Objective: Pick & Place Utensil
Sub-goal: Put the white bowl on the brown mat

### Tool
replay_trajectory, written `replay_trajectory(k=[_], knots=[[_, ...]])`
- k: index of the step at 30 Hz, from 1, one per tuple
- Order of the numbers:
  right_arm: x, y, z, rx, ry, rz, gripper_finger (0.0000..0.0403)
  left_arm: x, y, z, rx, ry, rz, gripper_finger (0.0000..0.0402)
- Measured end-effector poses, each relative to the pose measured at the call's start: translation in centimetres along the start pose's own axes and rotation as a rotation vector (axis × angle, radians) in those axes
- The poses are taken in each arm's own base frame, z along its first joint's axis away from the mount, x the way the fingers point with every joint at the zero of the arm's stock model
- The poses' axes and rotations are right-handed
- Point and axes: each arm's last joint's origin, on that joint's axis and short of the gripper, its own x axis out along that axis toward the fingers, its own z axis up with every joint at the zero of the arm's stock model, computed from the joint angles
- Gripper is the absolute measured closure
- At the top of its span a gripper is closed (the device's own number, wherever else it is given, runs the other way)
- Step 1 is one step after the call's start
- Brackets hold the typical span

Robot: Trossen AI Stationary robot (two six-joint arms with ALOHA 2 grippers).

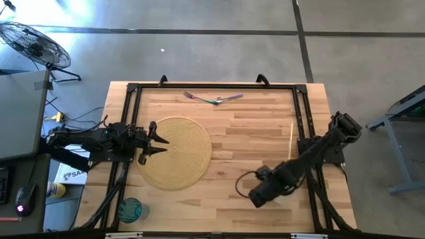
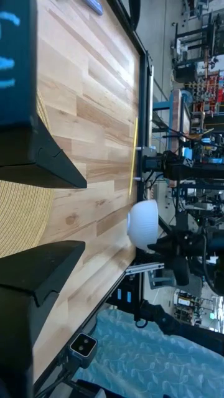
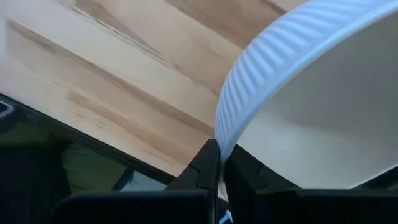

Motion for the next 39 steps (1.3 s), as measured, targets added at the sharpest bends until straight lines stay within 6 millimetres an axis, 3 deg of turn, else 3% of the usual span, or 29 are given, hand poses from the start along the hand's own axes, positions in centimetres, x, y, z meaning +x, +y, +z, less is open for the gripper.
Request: replay_trajectory(k=[25,33,39], knots=[[-2.1,0.9,10.4,-0.412,-0.252,0.118,0.0402,0.0,0.0,0.0,0.000,-0.001,0.000,0.0259],[-2.6,0.4,12.7,-0.702,-0.321,0.061,0.0402,0.0,0.0,0.0,0.000,0.000,0.000,0.0259],[-2.7,0.1,13.1,-0.872,-0.330,0.004,0.0398,0.0,0.0,0.0,0.000,0.000,0.000,0.0259]])
